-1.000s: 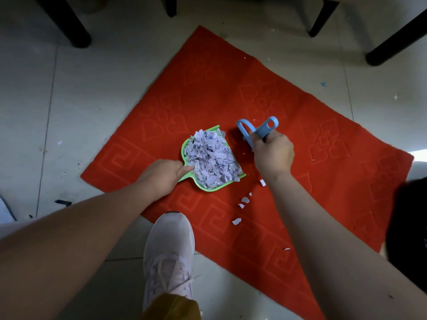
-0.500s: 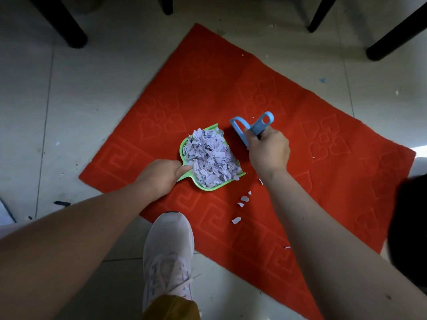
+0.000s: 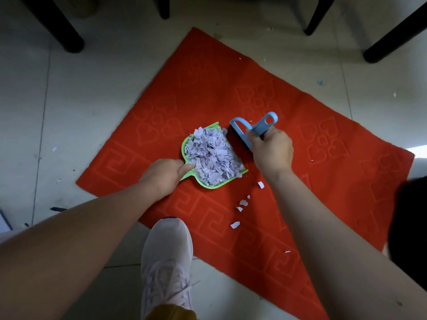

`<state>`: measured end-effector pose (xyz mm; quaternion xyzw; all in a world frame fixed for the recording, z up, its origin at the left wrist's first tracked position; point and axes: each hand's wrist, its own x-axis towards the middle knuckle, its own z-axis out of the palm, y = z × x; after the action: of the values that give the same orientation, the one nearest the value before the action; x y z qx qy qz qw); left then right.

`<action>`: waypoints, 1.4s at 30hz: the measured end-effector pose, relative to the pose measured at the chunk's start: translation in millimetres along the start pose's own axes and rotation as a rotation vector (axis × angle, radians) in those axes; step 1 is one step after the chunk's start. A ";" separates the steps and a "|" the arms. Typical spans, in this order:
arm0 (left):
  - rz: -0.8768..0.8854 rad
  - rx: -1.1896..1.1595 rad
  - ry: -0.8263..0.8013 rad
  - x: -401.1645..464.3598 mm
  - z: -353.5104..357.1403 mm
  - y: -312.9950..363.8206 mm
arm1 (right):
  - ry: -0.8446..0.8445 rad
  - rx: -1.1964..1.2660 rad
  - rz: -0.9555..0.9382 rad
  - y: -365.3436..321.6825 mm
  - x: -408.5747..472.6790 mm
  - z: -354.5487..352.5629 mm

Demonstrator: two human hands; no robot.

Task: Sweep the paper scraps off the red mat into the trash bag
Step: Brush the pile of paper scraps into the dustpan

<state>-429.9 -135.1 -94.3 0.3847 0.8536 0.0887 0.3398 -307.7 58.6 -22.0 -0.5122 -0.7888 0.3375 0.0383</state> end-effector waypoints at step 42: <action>-0.005 -0.013 0.023 5.1 -3.5 -2.7 | -0.027 -0.071 -0.068 -6.5 -30.9 9.8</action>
<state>-436.2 -132.9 -95.5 0.3792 0.8579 0.0977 0.3327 -302.1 26.4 -17.0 -0.4816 -0.8177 0.3145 0.0208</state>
